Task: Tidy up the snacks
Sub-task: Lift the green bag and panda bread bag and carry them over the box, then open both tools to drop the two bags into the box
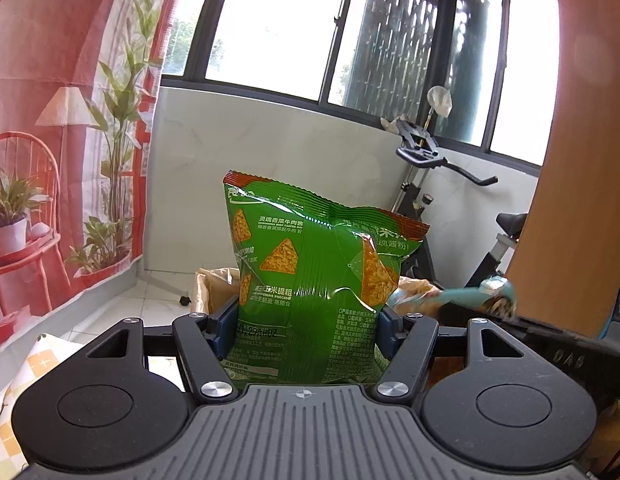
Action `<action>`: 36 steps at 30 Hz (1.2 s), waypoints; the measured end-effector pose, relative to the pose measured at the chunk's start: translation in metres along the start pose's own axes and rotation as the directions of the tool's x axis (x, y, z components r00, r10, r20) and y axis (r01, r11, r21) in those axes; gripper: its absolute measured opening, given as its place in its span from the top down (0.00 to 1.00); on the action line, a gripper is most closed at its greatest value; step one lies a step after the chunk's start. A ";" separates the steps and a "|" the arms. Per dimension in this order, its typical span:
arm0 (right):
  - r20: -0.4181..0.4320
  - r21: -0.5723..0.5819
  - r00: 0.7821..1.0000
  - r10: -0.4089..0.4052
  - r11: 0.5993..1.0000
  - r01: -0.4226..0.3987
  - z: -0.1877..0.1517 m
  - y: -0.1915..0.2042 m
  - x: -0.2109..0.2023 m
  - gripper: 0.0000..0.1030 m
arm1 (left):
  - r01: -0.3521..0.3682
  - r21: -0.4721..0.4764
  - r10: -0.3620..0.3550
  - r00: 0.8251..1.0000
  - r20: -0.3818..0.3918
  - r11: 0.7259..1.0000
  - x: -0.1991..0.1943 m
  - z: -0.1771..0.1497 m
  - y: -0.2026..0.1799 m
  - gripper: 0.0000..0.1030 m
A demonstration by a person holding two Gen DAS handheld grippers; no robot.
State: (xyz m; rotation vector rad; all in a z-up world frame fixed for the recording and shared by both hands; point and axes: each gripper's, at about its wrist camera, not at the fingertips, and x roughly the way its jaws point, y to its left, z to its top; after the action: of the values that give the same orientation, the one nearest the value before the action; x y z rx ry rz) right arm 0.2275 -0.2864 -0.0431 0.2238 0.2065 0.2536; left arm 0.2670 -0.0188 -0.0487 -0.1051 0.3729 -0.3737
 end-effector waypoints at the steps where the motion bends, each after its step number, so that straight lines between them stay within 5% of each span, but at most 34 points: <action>1: -0.013 -0.002 1.000 -0.003 1.000 0.003 -0.002 -0.002 0.005 0.52 | -0.003 0.005 0.003 1.000 -0.003 1.000 0.003 0.000 0.000 0.34; 6: -0.049 -0.036 0.993 -0.106 0.994 0.105 -0.014 -0.011 0.019 0.47 | -0.011 0.050 0.012 1.000 -0.014 0.999 0.013 -0.001 -0.006 0.33; 8: -0.045 -0.043 0.981 -0.191 0.981 0.189 -0.019 -0.013 0.019 0.28 | -0.016 0.063 0.018 0.999 -0.033 0.998 0.018 -0.001 -0.008 0.30; 10: -0.034 -0.026 0.972 -0.233 0.972 0.232 -0.020 -0.014 0.017 0.22 | -0.025 0.067 0.028 0.998 -0.049 0.997 0.020 -0.001 -0.006 0.27; 23: 0.065 -0.002 0.947 -0.316 0.949 0.317 -0.013 0.007 -0.032 0.22 | -0.070 0.020 0.071 0.996 -0.045 0.997 -0.001 0.008 0.005 0.19; 36: 0.071 0.015 0.953 -0.294 0.956 0.294 -0.019 0.028 -0.072 0.22 | -0.070 0.054 0.073 0.995 -0.066 0.996 -0.035 0.006 0.004 0.19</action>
State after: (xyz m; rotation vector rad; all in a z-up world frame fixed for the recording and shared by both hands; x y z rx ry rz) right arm 0.1485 -0.2758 -0.0425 0.2030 0.1662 -0.0513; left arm 0.2401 -0.0021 -0.0318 -0.0282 0.4329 -0.3163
